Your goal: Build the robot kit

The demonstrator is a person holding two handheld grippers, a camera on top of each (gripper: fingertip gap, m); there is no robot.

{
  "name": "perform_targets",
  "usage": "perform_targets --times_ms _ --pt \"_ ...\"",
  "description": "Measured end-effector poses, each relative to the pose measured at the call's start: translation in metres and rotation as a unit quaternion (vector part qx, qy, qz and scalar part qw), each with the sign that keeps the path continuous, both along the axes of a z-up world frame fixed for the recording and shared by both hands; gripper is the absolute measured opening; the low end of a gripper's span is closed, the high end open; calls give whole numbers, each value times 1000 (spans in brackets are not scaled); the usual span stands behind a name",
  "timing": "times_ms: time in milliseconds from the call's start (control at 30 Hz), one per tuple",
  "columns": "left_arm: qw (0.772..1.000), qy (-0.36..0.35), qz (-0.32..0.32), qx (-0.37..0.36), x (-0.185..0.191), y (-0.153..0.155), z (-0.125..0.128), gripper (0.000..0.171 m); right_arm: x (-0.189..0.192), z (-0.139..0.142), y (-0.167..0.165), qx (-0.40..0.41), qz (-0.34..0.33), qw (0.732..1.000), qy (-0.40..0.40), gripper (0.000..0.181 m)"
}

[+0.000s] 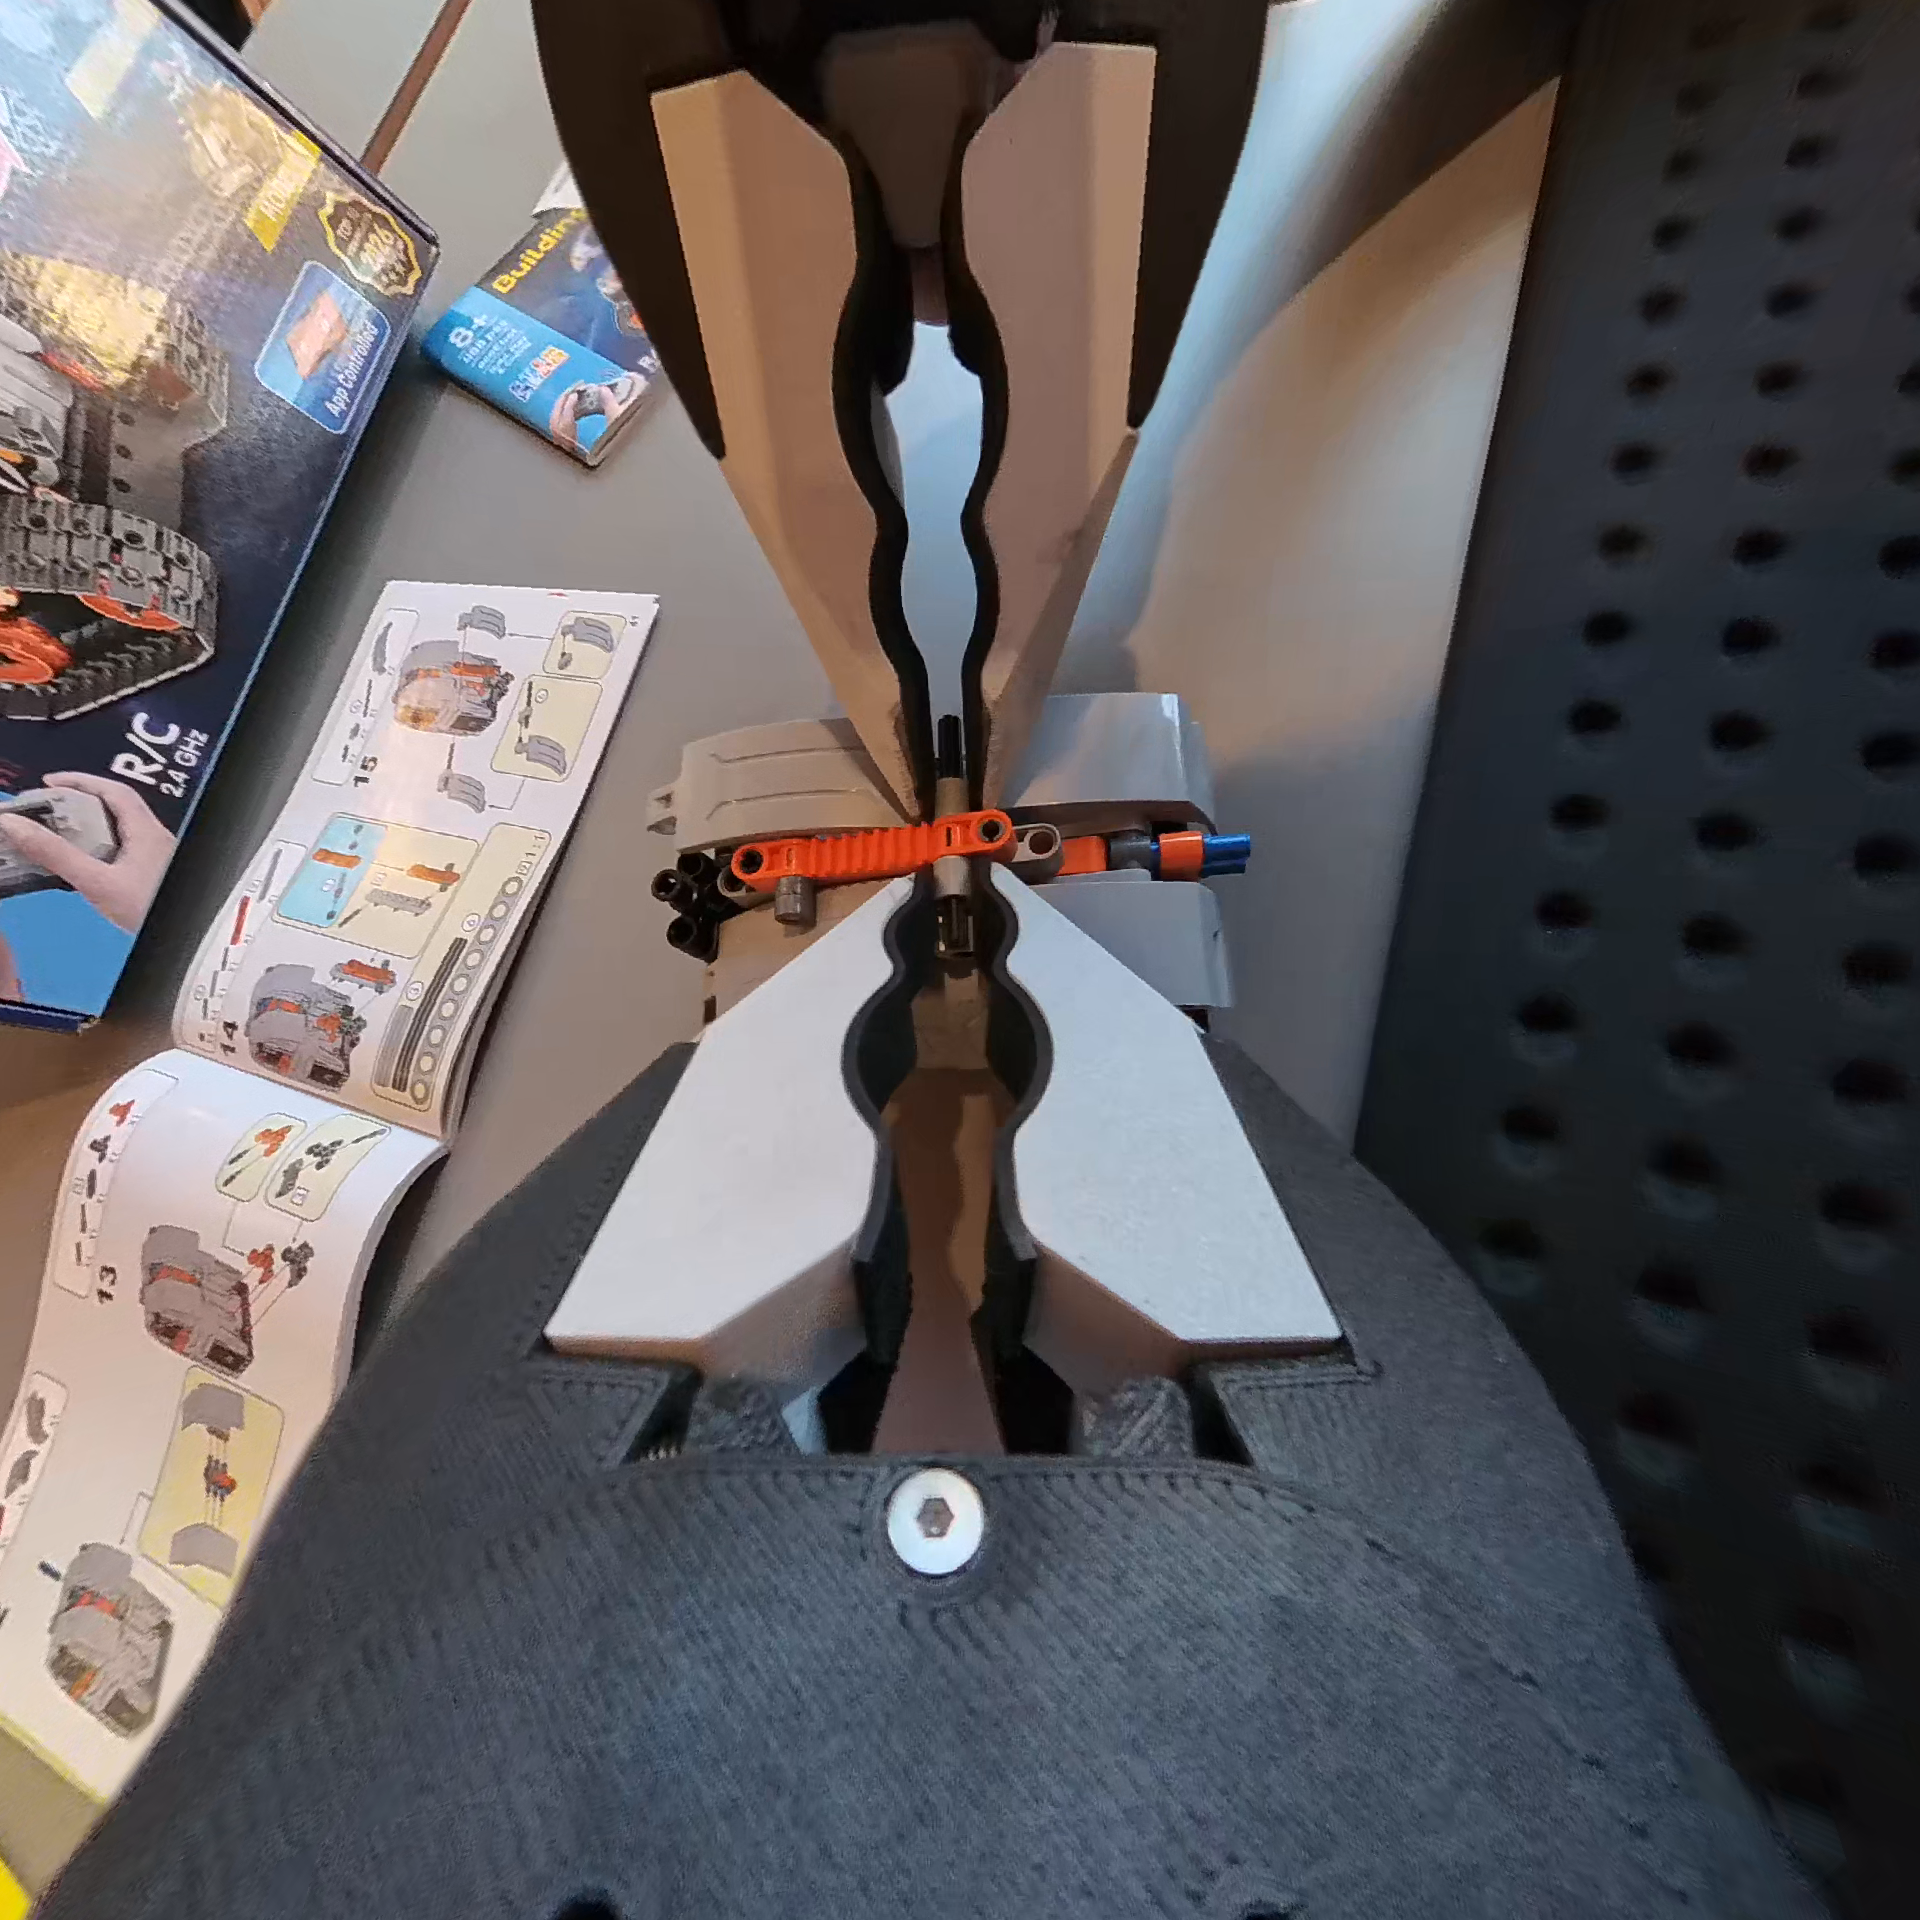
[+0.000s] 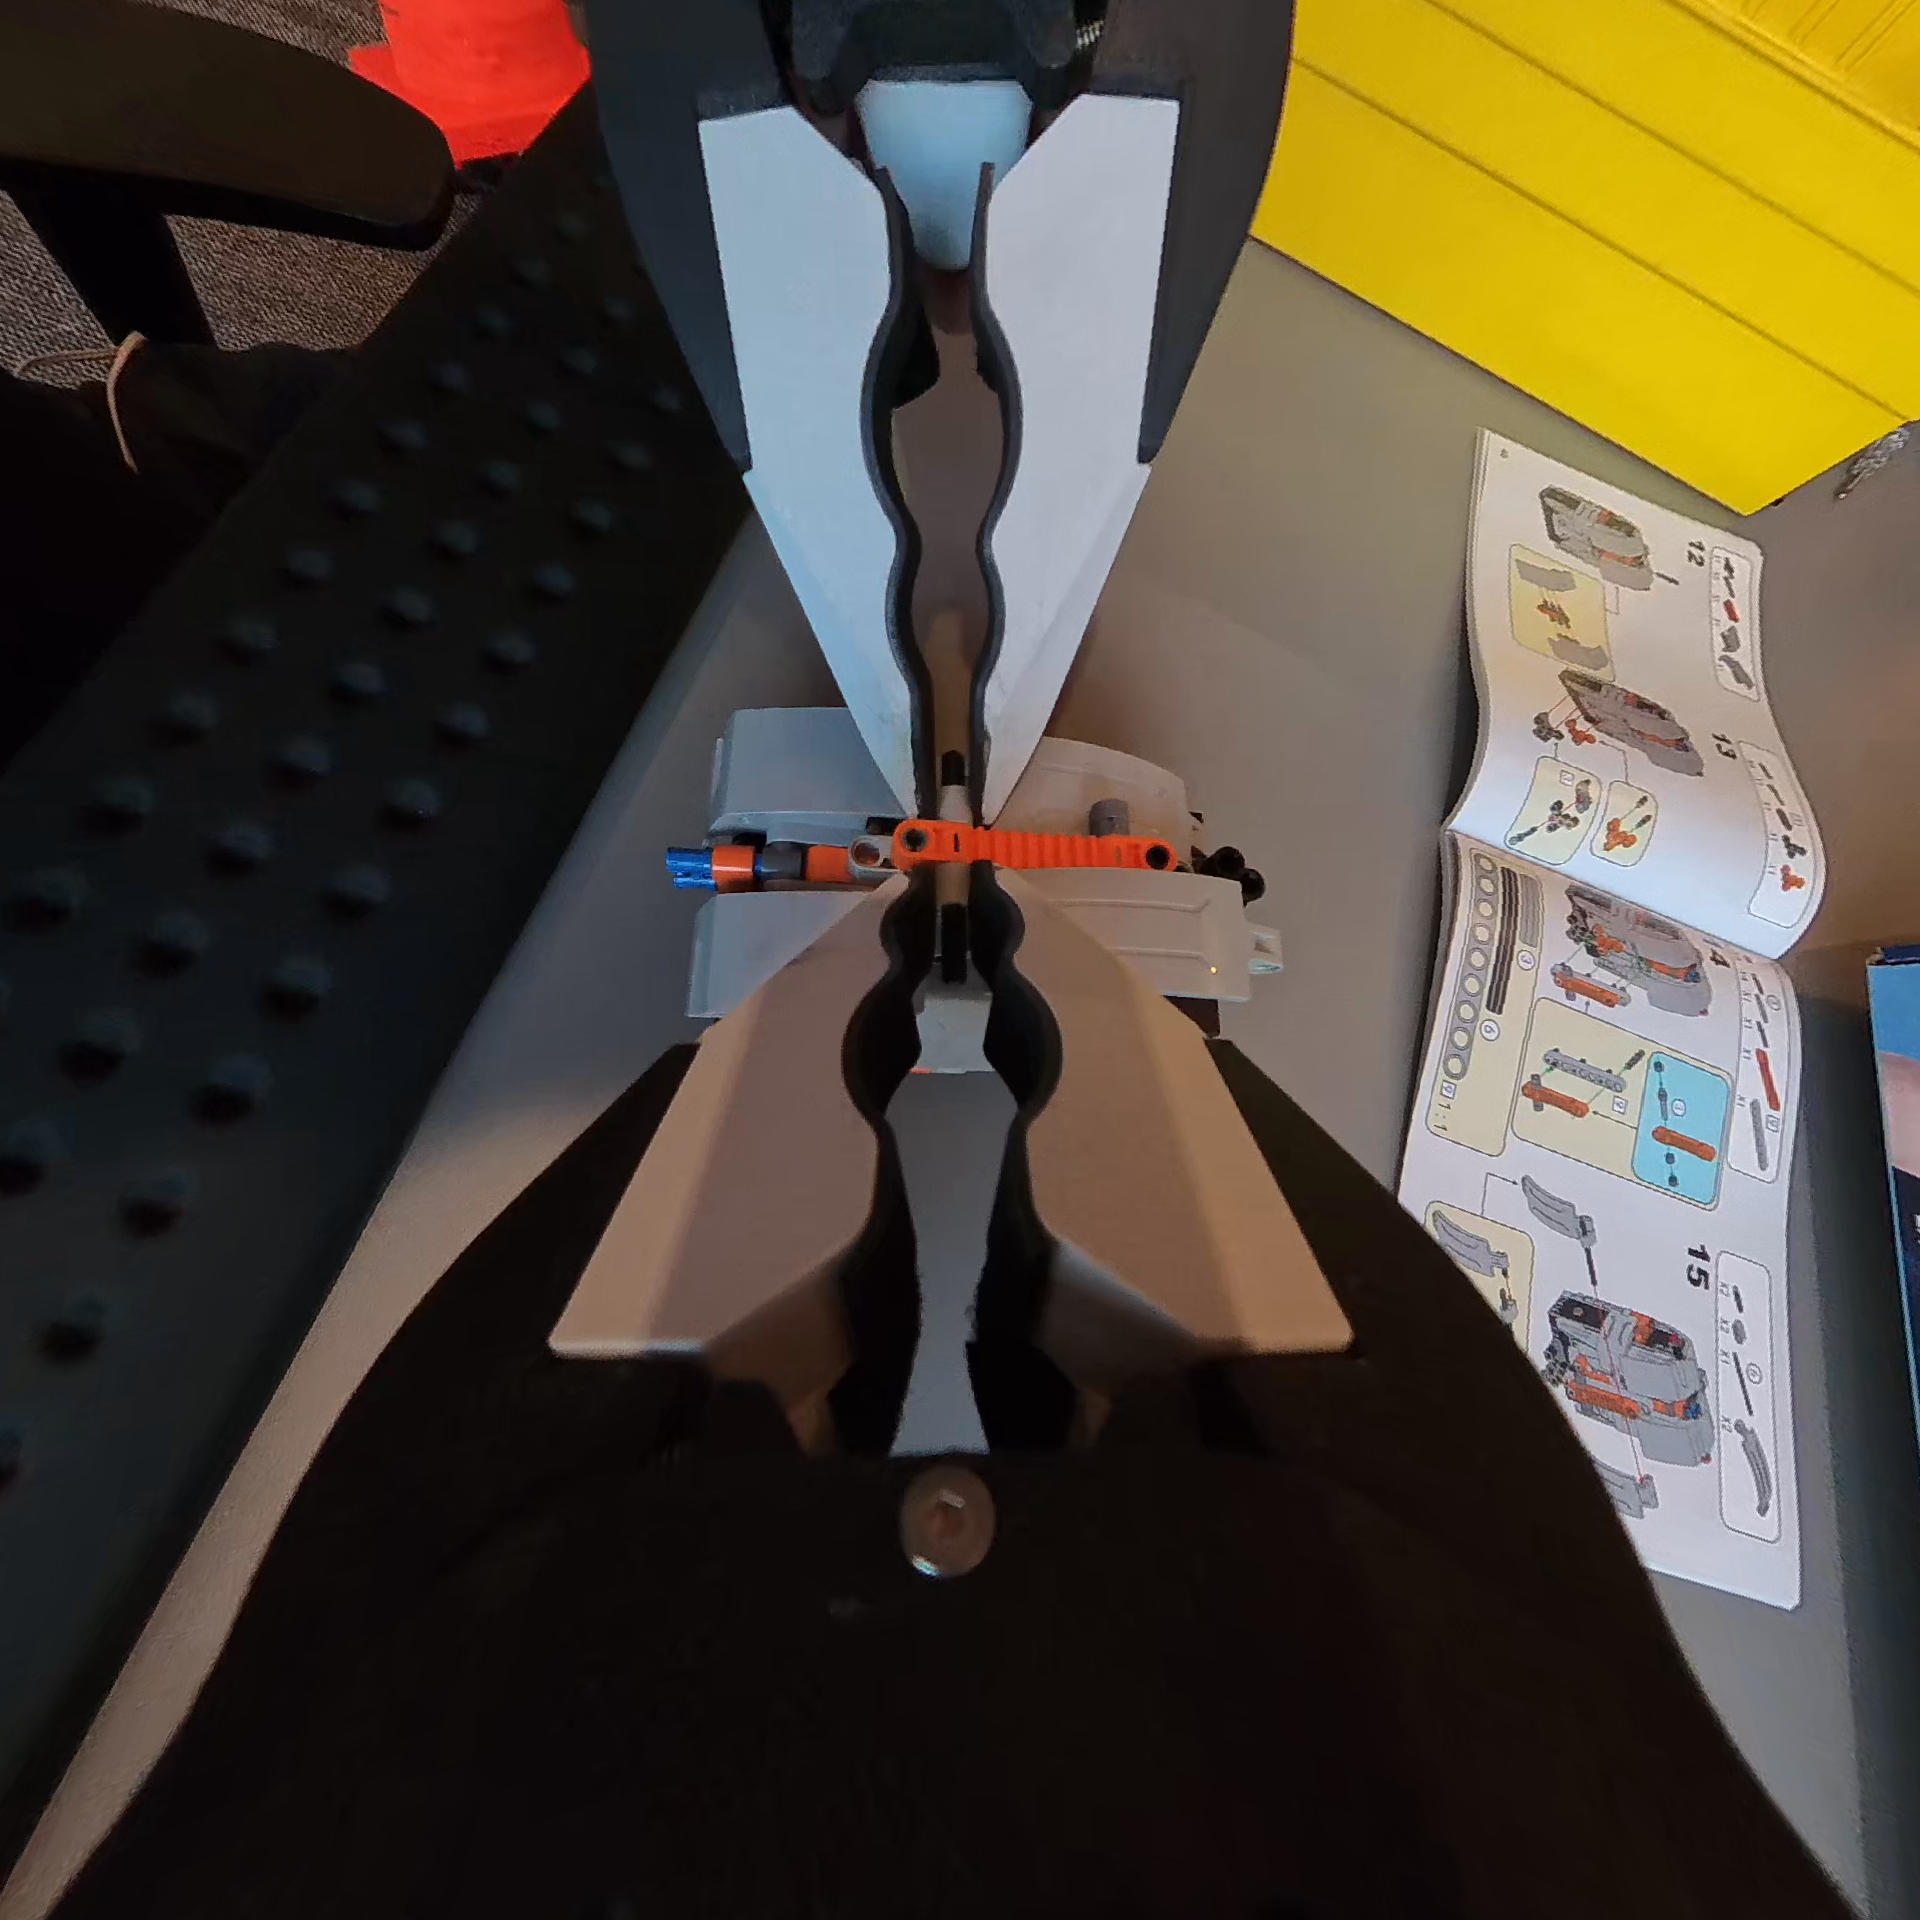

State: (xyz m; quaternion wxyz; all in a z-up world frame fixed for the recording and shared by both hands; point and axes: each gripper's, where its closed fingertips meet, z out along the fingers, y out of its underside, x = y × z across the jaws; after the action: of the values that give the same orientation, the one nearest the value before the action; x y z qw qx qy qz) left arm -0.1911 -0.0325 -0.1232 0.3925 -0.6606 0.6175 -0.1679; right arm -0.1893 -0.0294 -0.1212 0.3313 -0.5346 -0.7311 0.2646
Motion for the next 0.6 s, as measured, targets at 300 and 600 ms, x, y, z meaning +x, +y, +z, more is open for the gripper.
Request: perform_targets --times_ms 300,600 --pt "1000 -10 4 -4 0 0 0 6 1 0 0 -8 2 1000 6 6" --pt "997 -71 13 1 12 -1 9 20 0 1 1 -34 -5 999 21 6"
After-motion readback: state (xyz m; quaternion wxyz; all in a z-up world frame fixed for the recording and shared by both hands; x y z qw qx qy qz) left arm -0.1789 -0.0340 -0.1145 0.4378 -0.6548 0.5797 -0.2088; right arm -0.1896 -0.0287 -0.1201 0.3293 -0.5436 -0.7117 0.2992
